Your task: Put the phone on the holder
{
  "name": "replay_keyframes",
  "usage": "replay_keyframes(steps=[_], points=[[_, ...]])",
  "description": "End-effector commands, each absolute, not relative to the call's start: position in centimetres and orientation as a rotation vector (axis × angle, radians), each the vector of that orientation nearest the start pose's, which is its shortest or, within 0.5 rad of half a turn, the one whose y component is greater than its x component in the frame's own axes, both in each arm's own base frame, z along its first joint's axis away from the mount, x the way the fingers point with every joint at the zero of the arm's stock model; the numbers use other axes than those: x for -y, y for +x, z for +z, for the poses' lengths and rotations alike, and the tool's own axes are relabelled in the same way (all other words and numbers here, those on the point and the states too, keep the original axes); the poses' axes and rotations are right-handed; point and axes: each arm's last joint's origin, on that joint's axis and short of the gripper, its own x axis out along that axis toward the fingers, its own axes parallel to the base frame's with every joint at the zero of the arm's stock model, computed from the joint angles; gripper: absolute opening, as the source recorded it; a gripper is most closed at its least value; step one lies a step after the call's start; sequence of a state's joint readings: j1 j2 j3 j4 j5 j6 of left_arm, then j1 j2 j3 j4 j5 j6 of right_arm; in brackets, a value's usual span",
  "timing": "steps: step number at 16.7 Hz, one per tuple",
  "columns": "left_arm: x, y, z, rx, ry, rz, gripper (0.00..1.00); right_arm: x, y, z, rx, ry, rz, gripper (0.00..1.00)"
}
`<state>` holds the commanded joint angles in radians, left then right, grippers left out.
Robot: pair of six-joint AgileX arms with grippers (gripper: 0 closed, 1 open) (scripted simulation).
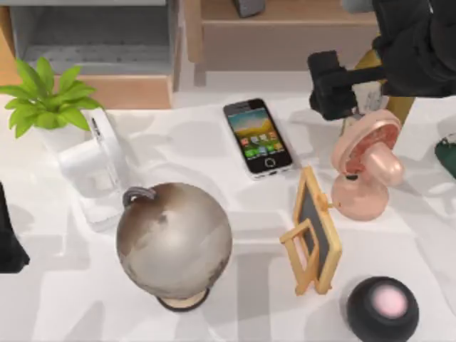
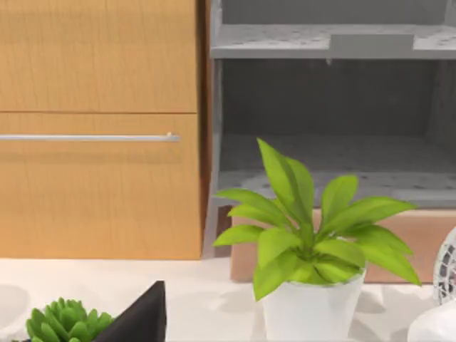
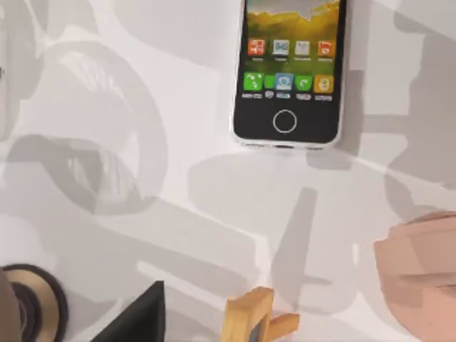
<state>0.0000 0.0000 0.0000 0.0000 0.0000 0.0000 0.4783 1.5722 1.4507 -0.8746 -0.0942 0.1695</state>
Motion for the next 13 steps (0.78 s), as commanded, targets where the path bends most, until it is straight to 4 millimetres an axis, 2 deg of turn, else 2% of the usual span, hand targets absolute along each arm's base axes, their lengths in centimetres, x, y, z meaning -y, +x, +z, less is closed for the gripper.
replay_keyframes(steps=[3,6,10,13], points=[[0.1,10.6,16.0,0.000,0.000,0.000,1.00,-21.0,34.2,27.9,-1.215,-0.113,0.427,1.00],[0.1,10.6,16.0,0.000,0.000,0.000,1.00,-24.9,38.3,23.7,-1.334,-0.166,0.383,1.00],[0.1,10.6,16.0,0.000,0.000,0.000,1.00,-27.3,42.3,19.3,-1.375,-0.196,0.315,1.00],[0.1,10.6,16.0,0.000,0.000,0.000,1.00,-27.6,44.2,17.5,-1.357,-0.194,0.275,1.00]])
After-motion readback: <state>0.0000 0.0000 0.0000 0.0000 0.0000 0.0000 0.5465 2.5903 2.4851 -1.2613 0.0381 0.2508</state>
